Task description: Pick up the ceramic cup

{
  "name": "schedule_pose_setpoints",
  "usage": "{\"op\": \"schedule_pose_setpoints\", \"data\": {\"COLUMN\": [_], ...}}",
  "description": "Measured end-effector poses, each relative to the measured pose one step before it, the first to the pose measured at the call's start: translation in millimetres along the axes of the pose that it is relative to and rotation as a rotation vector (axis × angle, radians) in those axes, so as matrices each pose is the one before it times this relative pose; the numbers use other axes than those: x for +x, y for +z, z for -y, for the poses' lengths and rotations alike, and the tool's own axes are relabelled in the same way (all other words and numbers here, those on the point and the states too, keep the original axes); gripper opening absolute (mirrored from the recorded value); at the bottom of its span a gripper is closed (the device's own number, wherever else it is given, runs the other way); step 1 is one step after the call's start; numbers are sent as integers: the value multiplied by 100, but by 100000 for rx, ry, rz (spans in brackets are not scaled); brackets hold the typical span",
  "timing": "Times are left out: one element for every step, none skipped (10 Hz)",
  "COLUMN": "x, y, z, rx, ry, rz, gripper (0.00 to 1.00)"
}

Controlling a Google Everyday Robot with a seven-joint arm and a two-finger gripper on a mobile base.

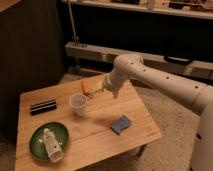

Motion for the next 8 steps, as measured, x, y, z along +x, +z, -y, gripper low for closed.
{"op": "schedule_pose_setpoints", "data": {"x": [1394,352,-124,-529,-382,-348,-371,-274], "y": [447,144,226,231,336,390,718,935], "z": [360,397,283,679,432,449,336,518], "rx": [1398,928,529,873,581,299,-552,-590], "ry": [232,-307,-340,-889,-414,-537,-689,-907], "rz": [-394,-203,88,216,602,737,1212,1535], "gripper": [80,80,80,80,80,80,80,80]}}
